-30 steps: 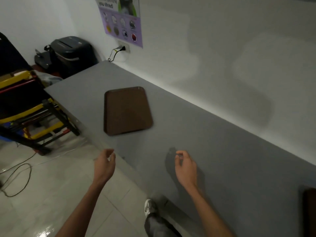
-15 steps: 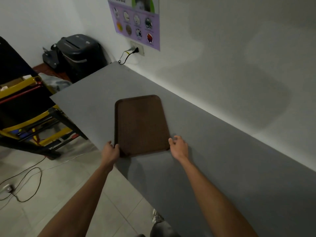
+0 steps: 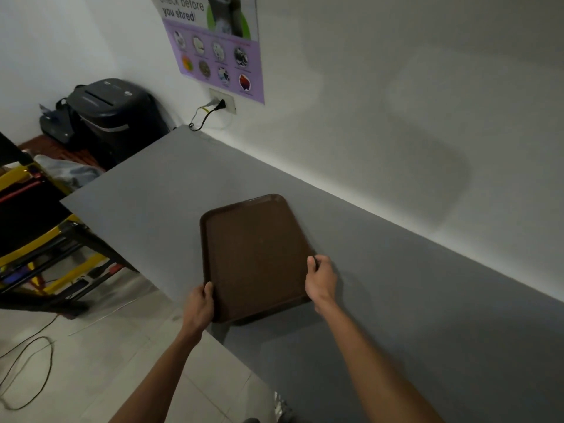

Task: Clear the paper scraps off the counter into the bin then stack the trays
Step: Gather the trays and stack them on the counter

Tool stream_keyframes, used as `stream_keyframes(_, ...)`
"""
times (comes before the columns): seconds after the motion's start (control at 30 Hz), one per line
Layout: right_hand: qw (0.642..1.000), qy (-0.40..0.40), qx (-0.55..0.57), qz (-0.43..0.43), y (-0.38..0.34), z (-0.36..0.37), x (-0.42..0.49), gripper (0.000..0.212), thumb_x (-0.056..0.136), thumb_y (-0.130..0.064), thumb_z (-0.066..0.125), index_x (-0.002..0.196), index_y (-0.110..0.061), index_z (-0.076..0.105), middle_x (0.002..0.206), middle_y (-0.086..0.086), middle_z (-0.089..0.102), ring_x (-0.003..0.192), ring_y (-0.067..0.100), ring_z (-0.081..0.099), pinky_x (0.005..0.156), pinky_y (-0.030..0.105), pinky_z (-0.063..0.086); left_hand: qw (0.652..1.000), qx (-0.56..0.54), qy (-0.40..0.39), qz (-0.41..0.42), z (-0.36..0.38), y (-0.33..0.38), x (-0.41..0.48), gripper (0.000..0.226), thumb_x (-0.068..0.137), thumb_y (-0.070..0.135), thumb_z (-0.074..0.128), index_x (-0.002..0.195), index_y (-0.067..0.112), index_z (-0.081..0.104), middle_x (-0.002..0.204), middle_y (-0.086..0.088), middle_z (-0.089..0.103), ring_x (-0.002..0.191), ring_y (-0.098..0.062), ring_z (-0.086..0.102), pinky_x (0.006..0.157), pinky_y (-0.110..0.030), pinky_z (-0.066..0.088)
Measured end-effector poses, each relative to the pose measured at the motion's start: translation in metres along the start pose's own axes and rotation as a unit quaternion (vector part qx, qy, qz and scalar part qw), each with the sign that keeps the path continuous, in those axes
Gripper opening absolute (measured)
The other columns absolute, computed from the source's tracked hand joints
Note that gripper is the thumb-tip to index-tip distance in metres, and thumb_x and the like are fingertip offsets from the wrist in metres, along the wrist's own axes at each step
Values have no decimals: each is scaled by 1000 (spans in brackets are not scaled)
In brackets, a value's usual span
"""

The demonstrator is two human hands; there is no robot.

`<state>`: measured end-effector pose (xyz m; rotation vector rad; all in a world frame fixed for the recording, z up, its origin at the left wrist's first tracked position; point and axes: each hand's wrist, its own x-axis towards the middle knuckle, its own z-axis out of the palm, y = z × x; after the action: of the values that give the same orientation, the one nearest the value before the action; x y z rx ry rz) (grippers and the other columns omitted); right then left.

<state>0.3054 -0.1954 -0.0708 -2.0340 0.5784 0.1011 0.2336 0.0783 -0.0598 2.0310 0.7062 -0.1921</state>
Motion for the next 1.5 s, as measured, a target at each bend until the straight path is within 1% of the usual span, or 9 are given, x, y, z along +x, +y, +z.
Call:
stream_keyframes(0.13, 994, 80, -18, -71, -7, -39, -26, 33, 111, -38, 47, 126, -17, 68, 121, 14, 73, 116, 40, 62, 96, 40, 46, 995, 48, -39, 74, -3, -8, -15, 37, 109, 40, 40, 100, 16, 67, 95, -5, 71, 91, -27, 67, 80, -41, 51)
stream_keyframes(0.27, 976, 131, -33, -168, -23, -104, -67, 35, 110, -45, 47, 127, -24, 69, 114, 8, 77, 110, 38, 66, 94, 36, 47, 989, 60, -24, 131, -20, 3, -21, 44, 107, 40, 47, 134, 6, 59, 122, -14, 68, 112, -30, 65, 91, -35, 46)
stream_keyframes(0.47, 931, 215, -47, -292, -49, -226, -159, 22, 102, -43, 65, 103, -24, 77, 75, -13, 70, 76, 7, 66, 76, 2, 34, 960, 43, 24, 275, -53, 61, -43, 57, 103, 51, 48, 145, 12, 49, 141, -13, 57, 127, -28, 56, 108, -51, 48)
stream_keyframes(0.63, 885, 295, -48, -356, -33, -295, -242, 24, 94, -39, 77, 88, -16, 76, 66, -3, 67, 54, 15, 59, 55, 26, 42, 928, 18, -34, 369, -61, 122, -81, 68, 100, 66, 45, 151, 21, 41, 154, -3, 46, 141, -17, 45, 119, -42, 36)
stream_keyframes(0.77, 886, 326, -34, -327, 6, -336, -297, 25, 91, -40, 81, 83, -17, 76, 70, -8, 68, 60, 13, 62, 60, 29, 46, 914, -43, -192, 356, -42, 144, -147, 39, 102, 58, 48, 129, 31, 59, 129, 11, 66, 124, -9, 61, 102, -27, 46)
stream_keyframes(0.9, 894, 366, 38, -256, 55, -382, -339, 28, 83, -40, 87, 76, -15, 76, 69, -4, 71, 67, 18, 67, 65, 33, 50, 918, -62, -257, 296, -1, 136, -224, 57, 105, 49, 46, 69, 10, 68, 65, 15, 71, 64, 0, 68, 69, -29, 52)
stream_keyframes(1.1, 885, 428, 134, -128, 153, -448, -394, 33, 88, -53, 79, 82, -22, 74, 83, -10, 76, 90, 0, 71, 90, 25, 55, 912, -125, -295, 255, 80, 118, -325, 44, 101, 50, 55, 93, 11, 75, 80, 8, 79, 77, -9, 74, 76, -36, 57)
stream_keyframes(1.3, 873, 457, 150, -77, 270, -504, -460, 45, 106, -61, 49, 93, -22, 68, 80, 5, 66, 75, 23, 63, 67, 39, 49, 906, -165, -332, 205, 160, 110, -432, 40, 99, 51, 58, 107, 14, 72, 98, 2, 75, 91, -16, 71, 86, -36, 55)
stream_keyframes(1.5, 890, 439, 127, 2, 365, -552, -513, 34, 107, -55, 45, 107, -30, 67, 91, -19, 71, 85, -1, 68, 72, 20, 52, 912, -195, -335, 138, 244, 89, -536, 44, 100, 49, 58, 112, 9, 71, 99, -3, 75, 91, -19, 72, 83, -34, 55)
